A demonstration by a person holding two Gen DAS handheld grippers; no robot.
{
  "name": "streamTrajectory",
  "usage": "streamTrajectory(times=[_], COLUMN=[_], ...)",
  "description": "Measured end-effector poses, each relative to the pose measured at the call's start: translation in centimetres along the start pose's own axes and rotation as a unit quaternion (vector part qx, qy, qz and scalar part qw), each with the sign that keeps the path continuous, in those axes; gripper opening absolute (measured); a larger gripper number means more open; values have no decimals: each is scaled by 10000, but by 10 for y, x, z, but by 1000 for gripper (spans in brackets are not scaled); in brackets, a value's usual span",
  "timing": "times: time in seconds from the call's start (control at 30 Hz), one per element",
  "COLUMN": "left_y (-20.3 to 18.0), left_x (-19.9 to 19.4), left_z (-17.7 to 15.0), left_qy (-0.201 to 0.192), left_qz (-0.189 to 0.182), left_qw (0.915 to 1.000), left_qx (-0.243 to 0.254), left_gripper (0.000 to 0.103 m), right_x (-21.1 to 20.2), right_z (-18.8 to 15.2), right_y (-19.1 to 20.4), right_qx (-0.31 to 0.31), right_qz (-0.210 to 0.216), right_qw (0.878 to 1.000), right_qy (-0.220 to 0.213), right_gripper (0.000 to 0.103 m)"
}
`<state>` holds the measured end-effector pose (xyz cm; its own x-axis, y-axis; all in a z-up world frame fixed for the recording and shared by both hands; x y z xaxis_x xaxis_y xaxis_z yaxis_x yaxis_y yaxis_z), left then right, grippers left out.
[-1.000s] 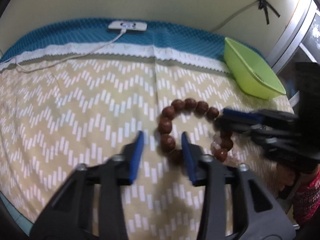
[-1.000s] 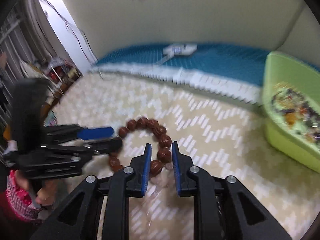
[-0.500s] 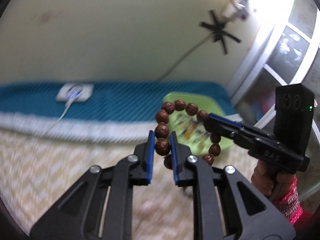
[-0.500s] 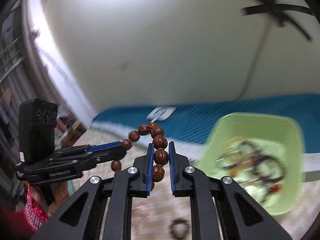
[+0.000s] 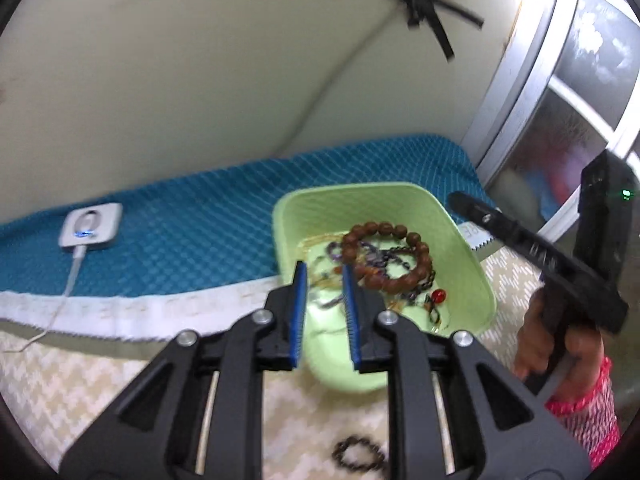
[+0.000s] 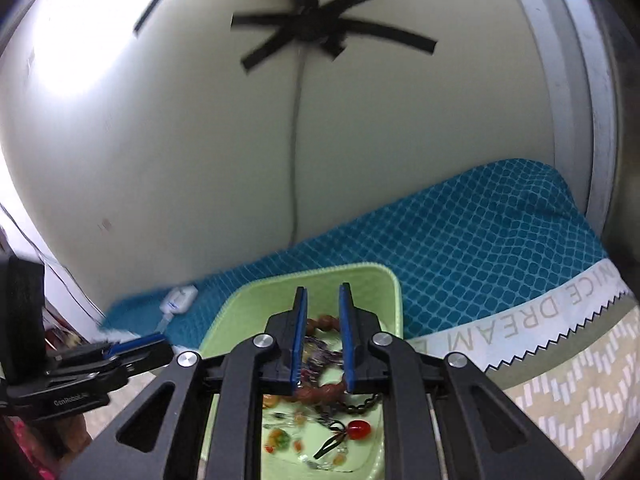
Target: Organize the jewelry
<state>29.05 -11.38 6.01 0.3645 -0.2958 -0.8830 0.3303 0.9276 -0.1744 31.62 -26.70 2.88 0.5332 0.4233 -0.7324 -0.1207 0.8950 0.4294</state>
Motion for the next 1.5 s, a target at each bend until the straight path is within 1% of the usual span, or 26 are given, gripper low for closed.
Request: streamTrajectory(times=[0.03,0.1,0.17,0.23,0.3,0.4,0.43,0.5,0.53,0.57,0.6,0.67,0.73,0.8,0.83,0.87,0.93,1.07,1.1,1.13,1.23,1.3,1.33,1.4,1.43,1.5], left_y=[10,29,54,79,94,107,105,98,93,85,81,67,61,59,58,57,63,98,105,112,123,125,125,123,121,116], left_x=[-10,-27,-43,-50,-53,-52,-49,-43,-40,-35,-33,-23,-17,-7,-7,-6,-9,-22,-25,-31,-52,-65,-70,-80,-87,-99], left_z=[-9,-28,-57,-87,-113,-157,-164,-179,-183,-188,-192,-195,-200,-207,-207,-209,-211,-215,-216,-217,-216,-212,-210,-206,-203,-199], left_qy=[-75,-174,-224,-122,8,228,278,389,433,476,495,582,612,664,530,529,497,399,370,314,58,-83,-133,-220,-286,-411], left_qz=[26,164,350,487,517,394,334,137,87,34,1,-89,-5,114,192,280,369,393,367,309,188,143,127,73,-1,-54], left_qw=[10000,9995,9985,9972,9962,9952,9952,9957,9960,9966,9969,9973,9977,9974,9982,9981,9978,9958,9954,9950,9945,9945,9945,9943,9943,9944], left_qx=[-55,-187,-364,-563,-704,-870,-876,-824,-771,-667,-609,-442,-302,-275,-213,-157,-244,-725,-802,-901,-1025,-1034,-1036,-1041,-1031,-969], left_gripper=[18,24,32,33,33,34,34,34,34,34,34,34,34,34,23,3,3,2,2,2,2,2,2,2,2,2], right_x=[-5,-15,-20,-21,-17,-12,-9,-5,-4,-2,-2,5,5,10,12,13,23,42,48,58,62,60,60,59,61,62], right_z=[1,3,2,-6,-20,-57,-68,-89,-102,-112,-120,-143,-166,-187,-193,-197,-199,-194,-196,-200,-208,-216,-222,-233,-235,-239], right_y=[-1,0,9,28,48,72,77,86,90,94,99,111,132,151,156,161,172,193,194,197,209,216,222,233,236,244], right_qx=[-5,-77,-179,-362,-641,-1019,-1108,-1249,-1313,-1349,-1356,-1430,-1696,-2096,-2219,-2290,-2361,-2699,-2752,-2768,-2952,-2955,-3042,-3381,-3460,-3537], right_qz=[33,127,295,536,738,866,865,813,806,832,849,928,991,825,724,679,615,307,227,238,301,624,703,672,612,579], right_qw=[10000,9999,9994,9978,9943,9871,9850,9817,9799,9784,9774,9712,9612,9505,9475,9457,9433,9399,9373,9333,9283,9232,9190,9076,9053,9024], right_qy=[-36,-82,-19,148,438,884,1001,1183,1264,1331,1383,1665,1934,2141,2184,2203,2251,2069,2128,2273,2239,2375,2406,2395,2389,2392], right_gripper=[0,0,0,0,0,0,0,10,18,21,21,21,21,21,21,21,21,21,21,21,21,21,22,27,31,31])
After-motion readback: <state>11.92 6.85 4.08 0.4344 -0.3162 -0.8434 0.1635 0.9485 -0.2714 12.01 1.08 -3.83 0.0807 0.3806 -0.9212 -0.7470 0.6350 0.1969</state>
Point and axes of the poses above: each gripper's, at about its wrist camera, not at the fingertips, and x roughly the way its jaws point, y to its left, z to its top, the point moved 6 cm from there along x, roughly the way its jaws point, and after that the axes turned 15 degrees about y, right-handed, at the moved point
